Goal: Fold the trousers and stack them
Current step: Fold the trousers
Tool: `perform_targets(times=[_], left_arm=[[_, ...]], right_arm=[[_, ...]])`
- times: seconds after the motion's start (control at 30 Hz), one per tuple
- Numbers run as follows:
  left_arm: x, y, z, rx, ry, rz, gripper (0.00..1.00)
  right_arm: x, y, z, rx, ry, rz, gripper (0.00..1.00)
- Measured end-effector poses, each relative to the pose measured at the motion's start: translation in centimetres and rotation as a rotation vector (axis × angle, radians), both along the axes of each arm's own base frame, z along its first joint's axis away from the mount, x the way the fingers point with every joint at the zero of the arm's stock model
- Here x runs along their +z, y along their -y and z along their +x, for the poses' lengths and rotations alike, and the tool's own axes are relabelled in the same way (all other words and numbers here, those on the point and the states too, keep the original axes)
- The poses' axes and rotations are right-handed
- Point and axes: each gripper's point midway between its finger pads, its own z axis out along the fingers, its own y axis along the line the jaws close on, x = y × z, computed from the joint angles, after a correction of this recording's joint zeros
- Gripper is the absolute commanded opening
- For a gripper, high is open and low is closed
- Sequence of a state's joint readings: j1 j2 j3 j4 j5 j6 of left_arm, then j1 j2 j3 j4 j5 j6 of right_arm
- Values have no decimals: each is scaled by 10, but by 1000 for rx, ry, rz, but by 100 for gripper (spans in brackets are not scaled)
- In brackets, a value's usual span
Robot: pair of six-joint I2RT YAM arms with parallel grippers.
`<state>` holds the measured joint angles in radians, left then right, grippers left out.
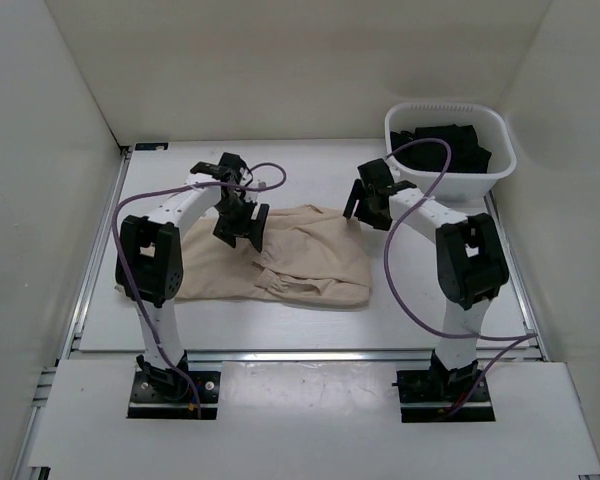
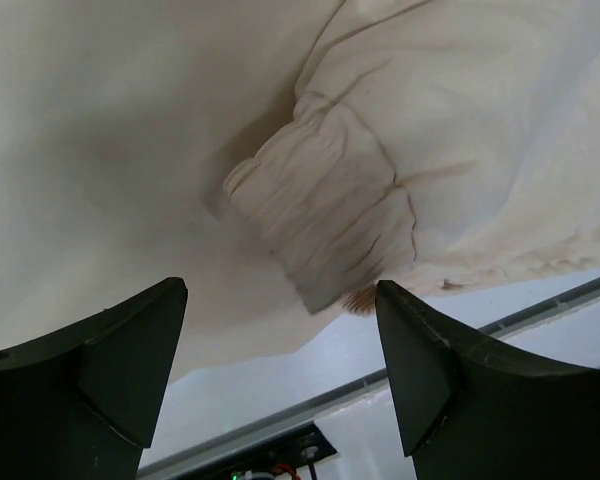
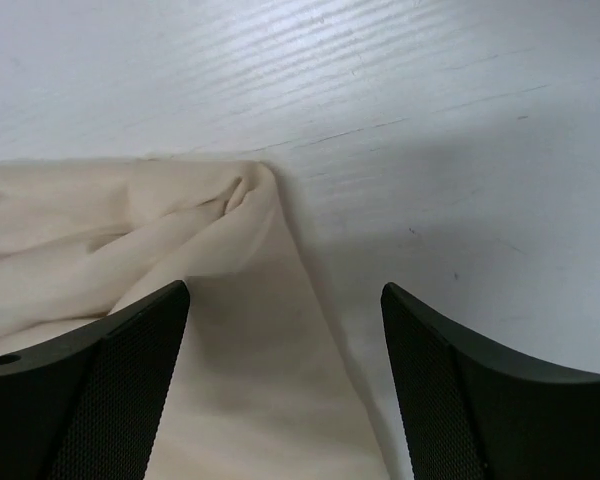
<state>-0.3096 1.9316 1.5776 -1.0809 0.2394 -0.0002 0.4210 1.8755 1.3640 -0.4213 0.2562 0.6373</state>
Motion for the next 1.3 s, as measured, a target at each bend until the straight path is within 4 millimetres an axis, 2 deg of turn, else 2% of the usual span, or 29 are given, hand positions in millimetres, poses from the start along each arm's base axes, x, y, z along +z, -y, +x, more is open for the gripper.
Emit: perform_targets(times=[0.13,0.17,0.2,0.27,0.3,0.33,0.4,0.57,0.73,0.77,0.8,0.83,0.87,0.93,1.0,1.1,1.3], left_arm=[[-18,7,-11,-13,-44,-30,73],[-22,7,-16,-16,-56,-30,69],[-26,8,-21,-20,-73,-33,56],[-33,11,-28,-20,-106,-47,41],[-36,12,-29,-21,-118,-55,33],[-39,13,-30,-22,-127,-59,14],[-45,14,-31,-25,-141,-60,14],[-45,10,-36,-21,-154,-48,14],[-47,0,-60,-17,-210,-17,14],[-48,-1,-62,-16,-217,-11,14],[-49,-2,-63,-17,-221,-6,14],[-49,-3,-64,-16,-223,-1,17],[-49,-3,-64,-16,-223,1,25],[-48,-4,-65,-17,-228,4,33],[-47,-4,-66,-17,-237,7,38],[-44,-3,-60,-15,-226,3,39],[-41,0,-57,-16,-219,-9,42]], right_arm=[[-37,-5,5,5,-70,51,82],[-42,-6,5,4,-76,60,77],[-42,-8,8,0,-70,71,70],[-41,-14,14,-13,-52,105,50],[-43,-17,17,-25,-47,122,25],[-45,-19,18,-34,-49,133,16],[-49,-23,20,-67,-52,168,0],[-50,-20,21,-199,-23,220,0],[-44,-1,10,-315,-14,200,0],[-44,0,10,-326,-12,198,3],[-44,1,10,-331,-13,195,13],[-44,1,9,-333,-17,190,40],[-44,2,7,-324,-24,182,54],[-43,4,6,-281,-28,151,77],[-40,5,7,-234,-23,123,83],[-32,9,-2,-177,-17,88,86],[-2,22,-59,-70,7,106,86]])
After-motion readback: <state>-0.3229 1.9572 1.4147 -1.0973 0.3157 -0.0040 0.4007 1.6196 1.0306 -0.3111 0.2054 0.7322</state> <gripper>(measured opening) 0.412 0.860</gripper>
